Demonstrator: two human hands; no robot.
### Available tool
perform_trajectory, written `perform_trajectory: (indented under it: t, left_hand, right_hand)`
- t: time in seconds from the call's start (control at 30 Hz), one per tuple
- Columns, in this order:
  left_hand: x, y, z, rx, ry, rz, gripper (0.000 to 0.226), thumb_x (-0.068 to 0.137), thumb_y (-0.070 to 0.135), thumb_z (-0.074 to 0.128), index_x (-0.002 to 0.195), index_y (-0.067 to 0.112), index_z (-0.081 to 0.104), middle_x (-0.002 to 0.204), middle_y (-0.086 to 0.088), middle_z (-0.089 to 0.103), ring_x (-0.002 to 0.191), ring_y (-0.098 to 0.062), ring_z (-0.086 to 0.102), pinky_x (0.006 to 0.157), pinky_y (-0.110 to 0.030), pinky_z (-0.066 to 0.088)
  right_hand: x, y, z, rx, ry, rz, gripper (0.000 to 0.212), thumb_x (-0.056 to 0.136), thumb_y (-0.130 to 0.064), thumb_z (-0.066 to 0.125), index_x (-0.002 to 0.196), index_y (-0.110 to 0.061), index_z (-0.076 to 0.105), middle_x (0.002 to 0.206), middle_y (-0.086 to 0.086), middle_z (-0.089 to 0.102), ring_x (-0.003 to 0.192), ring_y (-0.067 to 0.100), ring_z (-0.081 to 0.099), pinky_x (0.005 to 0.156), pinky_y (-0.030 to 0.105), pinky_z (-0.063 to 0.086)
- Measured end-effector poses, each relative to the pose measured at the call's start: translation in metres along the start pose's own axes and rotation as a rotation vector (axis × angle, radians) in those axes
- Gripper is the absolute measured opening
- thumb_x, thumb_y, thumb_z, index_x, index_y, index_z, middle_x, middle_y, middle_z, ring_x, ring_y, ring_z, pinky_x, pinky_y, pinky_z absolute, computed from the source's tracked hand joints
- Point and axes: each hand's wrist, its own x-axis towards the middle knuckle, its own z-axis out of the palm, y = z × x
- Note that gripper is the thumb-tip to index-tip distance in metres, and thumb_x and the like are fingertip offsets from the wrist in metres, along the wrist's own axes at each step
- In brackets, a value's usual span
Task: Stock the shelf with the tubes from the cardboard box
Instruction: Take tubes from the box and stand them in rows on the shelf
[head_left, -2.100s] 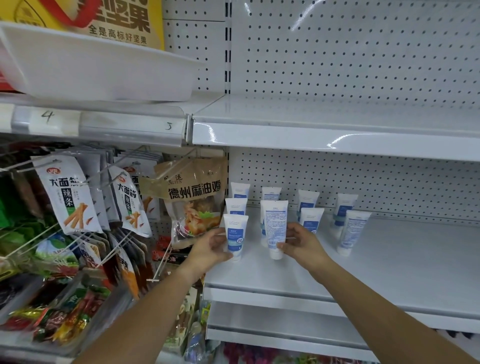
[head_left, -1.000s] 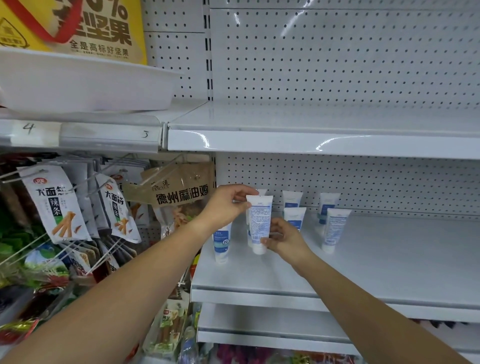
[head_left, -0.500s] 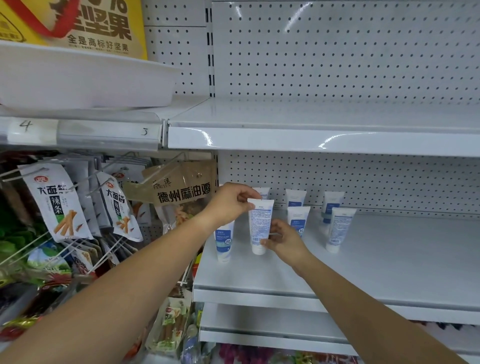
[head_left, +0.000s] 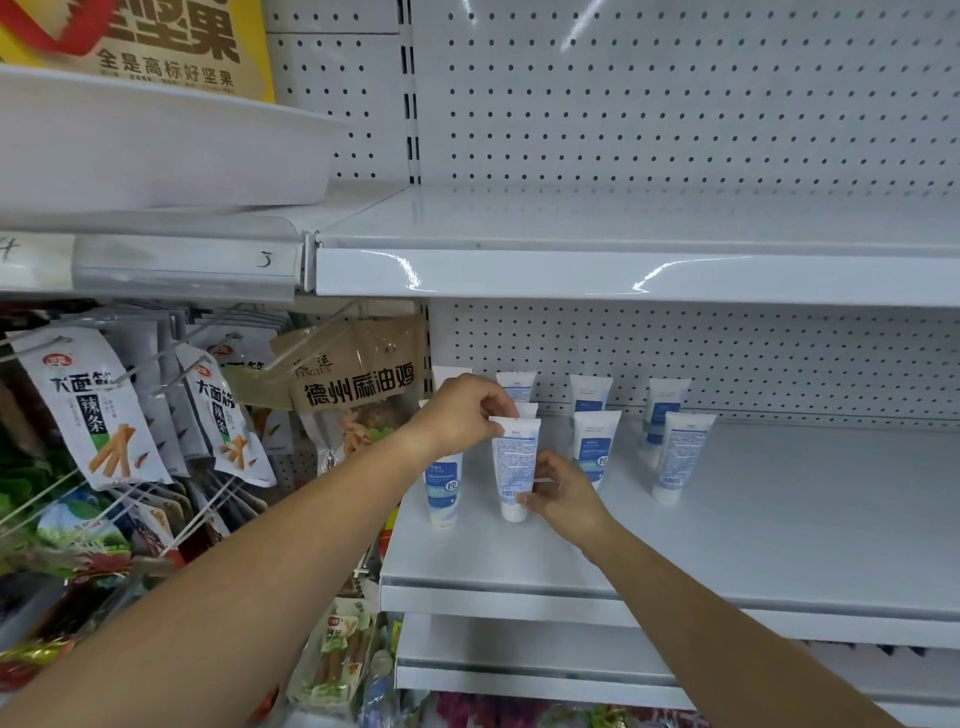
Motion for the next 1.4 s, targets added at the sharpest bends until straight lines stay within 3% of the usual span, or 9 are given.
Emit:
perform_trajectory:
  t: [0.13, 0.43, 0.67, 0.77, 0.93, 1.03, 1.13, 1.2, 1.4]
  left_hand:
    - [0.003, -0.003, 0.002, 0.038, -0.041, -0.007, 0.024, 0.077, -0.002, 0.078, 0.094, 0.015, 0.075, 0.096, 0.003, 0.075, 0.088, -0.008, 0.068, 0.080, -0.021, 0.057]
    - [0.000, -0.003, 0.004, 0.078, -0.084, 0.016, 0.024, 0.078, -0.002, 0.076, 0.096, 0.013, 0.075, 0.093, 0.006, 0.073, 0.078, 0.001, 0.063, 0.065, -0.002, 0.047]
    - [-0.002, -0.006, 0.006, 0.051, -0.092, 0.021, 0.026, 0.078, -0.001, 0.076, 0.100, 0.012, 0.075, 0.095, 0.006, 0.073, 0.084, -0.005, 0.066, 0.073, -0.013, 0.051]
    - [-0.003, -0.007, 0.006, 0.066, -0.095, 0.024, 0.028, 0.078, 0.001, 0.077, 0.103, 0.014, 0.075, 0.099, 0.005, 0.073, 0.085, -0.004, 0.066, 0.070, -0.008, 0.050]
    - [-0.004, -0.007, 0.002, 0.023, -0.068, 0.004, 0.038, 0.077, 0.020, 0.081, 0.114, 0.018, 0.072, 0.105, 0.005, 0.071, 0.087, -0.002, 0.064, 0.077, -0.012, 0.050]
    - [-0.005, -0.003, -0.006, 0.069, -0.009, 0.001, 0.041, 0.080, 0.041, 0.074, 0.116, 0.024, 0.068, 0.103, 0.009, 0.068, 0.090, -0.001, 0.063, 0.079, -0.017, 0.049]
    - [-0.007, 0.005, -0.014, 0.207, 0.012, 0.003, 0.056, 0.073, 0.062, 0.058, 0.117, 0.029, 0.066, 0.106, 0.012, 0.067, 0.092, -0.005, 0.062, 0.083, -0.028, 0.055]
    - [-0.010, 0.010, -0.020, 0.318, 0.027, 0.007, 0.060, 0.070, 0.066, 0.051, 0.116, 0.029, 0.065, 0.108, 0.011, 0.067, 0.093, -0.009, 0.062, 0.083, -0.034, 0.056]
    - [-0.032, 0.025, -0.030, 0.520, 0.069, -0.046, 0.058, 0.084, 0.066, 0.053, 0.119, 0.021, 0.064, 0.116, 0.001, 0.065, 0.095, -0.018, 0.059, 0.078, -0.032, 0.052]
  right_hand:
    - [0.002, 0.007, 0.004, 0.011, -0.004, 0.001, 0.037, 0.084, 0.004, 0.070, 0.112, -0.016, 0.056, 0.108, -0.001, 0.067, 0.100, 0.016, 0.066, 0.081, 0.020, 0.051]
    - [0.003, 0.018, 0.008, 0.011, -0.014, 0.022, 0.036, 0.084, 0.003, 0.069, 0.115, -0.013, 0.056, 0.105, -0.003, 0.067, 0.094, 0.007, 0.065, 0.068, 0.011, 0.049]
    - [0.003, 0.025, 0.009, -0.003, -0.023, 0.016, 0.036, 0.084, 0.002, 0.069, 0.109, -0.020, 0.056, 0.106, -0.004, 0.068, 0.098, 0.014, 0.067, 0.079, 0.019, 0.052]
    - [0.000, 0.023, 0.005, -0.040, -0.040, 0.005, 0.037, 0.083, -0.003, 0.073, 0.113, -0.018, 0.058, 0.104, -0.004, 0.069, 0.095, 0.012, 0.068, 0.079, 0.018, 0.053]
    - [-0.013, 0.003, -0.019, -0.430, -0.038, -0.058, 0.034, 0.089, -0.021, 0.067, 0.122, -0.018, 0.060, 0.107, -0.001, 0.067, 0.096, 0.013, 0.064, 0.093, 0.026, 0.050]
    - [-0.020, -0.026, -0.046, -0.662, -0.014, -0.127, 0.025, 0.092, -0.033, 0.059, 0.108, -0.014, 0.066, 0.103, 0.000, 0.070, 0.094, 0.016, 0.064, 0.091, 0.034, 0.052]
    - [-0.026, -0.060, -0.077, -0.783, 0.027, -0.184, 0.016, 0.091, -0.043, 0.056, 0.093, -0.028, 0.062, 0.091, -0.008, 0.065, 0.086, 0.015, 0.062, 0.085, 0.036, 0.053]
    - [-0.029, -0.081, -0.095, -0.831, 0.056, -0.193, 0.021, 0.090, -0.047, 0.058, 0.105, -0.033, 0.061, 0.095, -0.009, 0.063, 0.089, 0.014, 0.061, 0.085, 0.033, 0.052]
    - [-0.035, -0.118, -0.114, -1.040, 0.069, -0.333, 0.044, 0.091, -0.048, 0.055, 0.124, -0.020, 0.059, 0.109, -0.002, 0.063, 0.097, 0.018, 0.059, 0.084, 0.032, 0.051]
